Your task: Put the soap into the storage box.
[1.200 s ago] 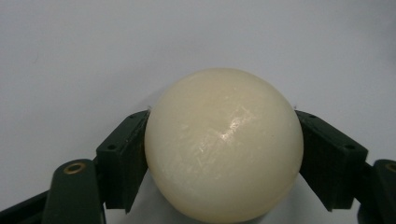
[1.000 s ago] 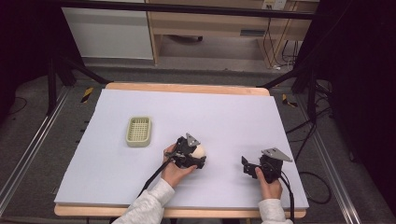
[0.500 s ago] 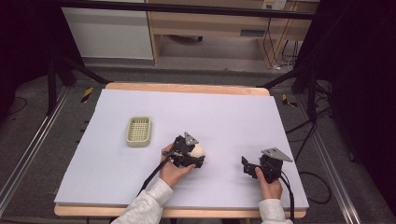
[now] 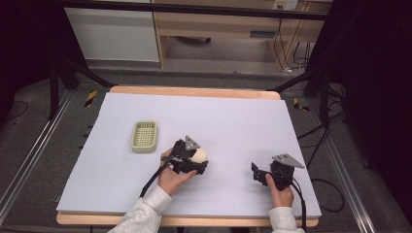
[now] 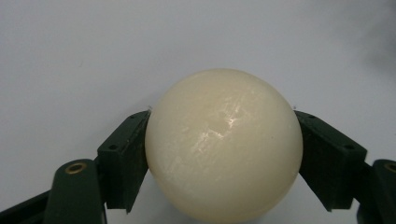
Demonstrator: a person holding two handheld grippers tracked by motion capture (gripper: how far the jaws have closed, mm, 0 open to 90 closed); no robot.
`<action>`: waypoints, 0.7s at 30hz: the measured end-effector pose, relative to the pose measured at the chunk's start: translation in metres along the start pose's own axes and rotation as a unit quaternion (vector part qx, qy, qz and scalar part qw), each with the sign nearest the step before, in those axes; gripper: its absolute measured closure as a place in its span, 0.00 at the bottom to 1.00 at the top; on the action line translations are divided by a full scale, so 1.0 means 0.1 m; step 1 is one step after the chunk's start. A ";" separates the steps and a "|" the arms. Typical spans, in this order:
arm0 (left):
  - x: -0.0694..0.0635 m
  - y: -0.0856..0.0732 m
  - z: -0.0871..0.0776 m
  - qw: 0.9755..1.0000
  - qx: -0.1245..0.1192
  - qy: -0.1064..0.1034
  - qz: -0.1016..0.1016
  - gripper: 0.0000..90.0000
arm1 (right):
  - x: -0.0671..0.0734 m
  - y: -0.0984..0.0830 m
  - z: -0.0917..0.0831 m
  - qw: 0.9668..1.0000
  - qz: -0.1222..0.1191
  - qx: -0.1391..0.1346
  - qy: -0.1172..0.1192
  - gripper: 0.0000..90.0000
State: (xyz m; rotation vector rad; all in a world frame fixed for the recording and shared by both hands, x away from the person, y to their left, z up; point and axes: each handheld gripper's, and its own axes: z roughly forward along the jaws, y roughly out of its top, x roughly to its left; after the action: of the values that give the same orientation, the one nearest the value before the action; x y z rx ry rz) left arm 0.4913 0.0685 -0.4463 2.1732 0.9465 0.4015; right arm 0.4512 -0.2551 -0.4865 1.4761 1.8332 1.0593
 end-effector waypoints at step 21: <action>0.32 -0.11 -0.32 1.000 -0.006 0.021 -0.004 0.27 | 0.00 0.00 0.00 1.000 0.001 0.000 0.001 0.04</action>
State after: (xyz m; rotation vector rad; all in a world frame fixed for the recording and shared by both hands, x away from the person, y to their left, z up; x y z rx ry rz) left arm 0.4907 0.1128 -0.4321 2.1577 0.9733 0.4503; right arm 0.4515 -0.2553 -0.4867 1.4779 1.8334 1.0612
